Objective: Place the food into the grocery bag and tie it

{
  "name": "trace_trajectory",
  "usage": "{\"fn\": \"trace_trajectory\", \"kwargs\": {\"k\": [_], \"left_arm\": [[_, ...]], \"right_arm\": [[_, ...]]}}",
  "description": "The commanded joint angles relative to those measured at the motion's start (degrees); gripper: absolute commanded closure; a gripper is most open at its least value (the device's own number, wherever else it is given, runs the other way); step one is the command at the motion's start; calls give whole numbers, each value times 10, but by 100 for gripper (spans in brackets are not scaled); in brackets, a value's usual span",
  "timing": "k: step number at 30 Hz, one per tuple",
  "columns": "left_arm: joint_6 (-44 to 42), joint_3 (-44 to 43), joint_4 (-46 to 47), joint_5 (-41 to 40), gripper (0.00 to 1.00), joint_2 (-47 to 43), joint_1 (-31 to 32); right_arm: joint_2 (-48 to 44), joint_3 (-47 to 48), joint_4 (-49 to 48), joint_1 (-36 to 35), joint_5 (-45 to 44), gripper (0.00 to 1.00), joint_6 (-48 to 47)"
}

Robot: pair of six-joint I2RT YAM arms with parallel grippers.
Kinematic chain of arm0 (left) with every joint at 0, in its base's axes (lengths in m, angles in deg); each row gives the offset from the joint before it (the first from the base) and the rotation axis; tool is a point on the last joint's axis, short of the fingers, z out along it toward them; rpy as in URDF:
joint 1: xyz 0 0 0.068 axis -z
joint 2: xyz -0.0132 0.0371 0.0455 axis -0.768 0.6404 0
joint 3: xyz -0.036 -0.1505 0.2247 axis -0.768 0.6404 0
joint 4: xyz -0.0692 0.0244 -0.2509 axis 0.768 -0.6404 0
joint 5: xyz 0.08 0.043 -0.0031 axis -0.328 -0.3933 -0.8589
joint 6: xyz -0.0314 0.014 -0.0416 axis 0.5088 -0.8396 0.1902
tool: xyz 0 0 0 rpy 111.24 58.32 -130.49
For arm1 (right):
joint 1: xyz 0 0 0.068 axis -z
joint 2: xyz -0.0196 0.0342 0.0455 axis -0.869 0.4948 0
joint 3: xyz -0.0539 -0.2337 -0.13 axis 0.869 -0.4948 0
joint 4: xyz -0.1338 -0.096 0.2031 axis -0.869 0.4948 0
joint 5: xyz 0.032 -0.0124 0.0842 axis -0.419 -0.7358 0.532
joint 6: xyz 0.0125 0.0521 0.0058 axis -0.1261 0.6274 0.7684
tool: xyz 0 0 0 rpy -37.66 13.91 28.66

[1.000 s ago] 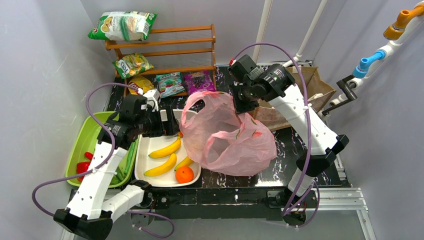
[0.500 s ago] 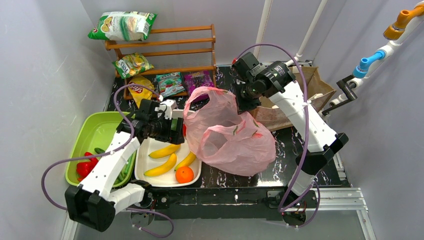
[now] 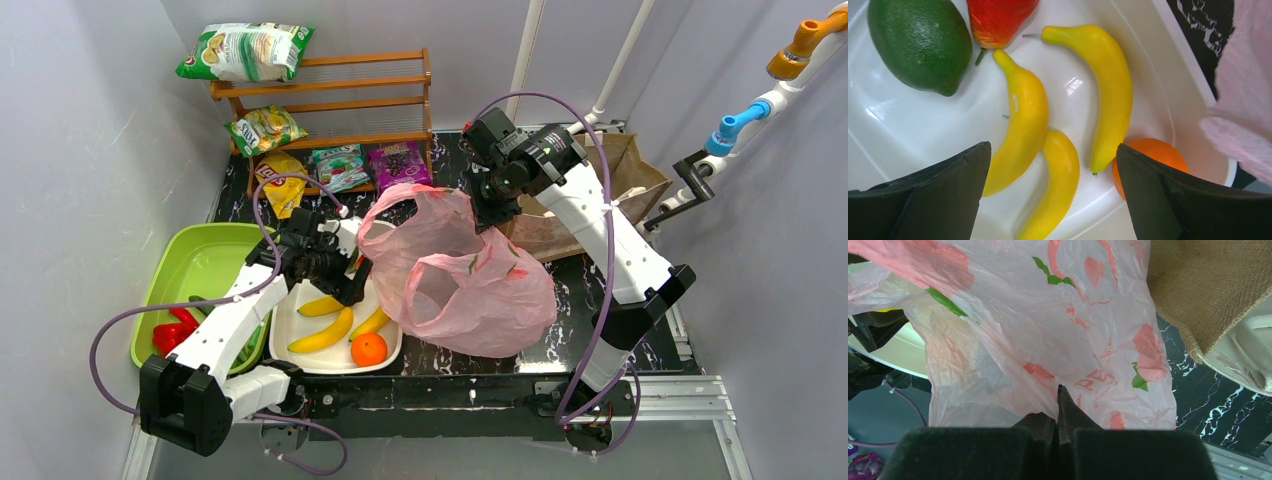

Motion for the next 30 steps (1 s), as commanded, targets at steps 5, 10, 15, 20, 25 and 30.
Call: {"fn": "trace_trajectory", "kwargs": {"k": [5, 10, 15, 20, 25, 30], "left_arm": [[-79, 29, 15, 8, 13, 6, 0], [-83, 46, 38, -23, 18, 20, 0], [-98, 53, 44, -33, 22, 50, 0], [-96, 57, 67, -37, 22, 69, 0], [-89, 61, 87, -47, 27, 91, 0], [-83, 60, 94, -41, 43, 111, 0]], "right_arm": [[-17, -2, 0, 5, 16, 99, -12], [-16, -5, 2, 5, 19, 99, -16], [-17, -5, 8, 5, 22, 99, -21], [-20, -9, 11, 5, 21, 99, -22], [-24, -13, 13, 5, 21, 99, -24], [-27, -15, 14, 6, 19, 99, -22]]}}
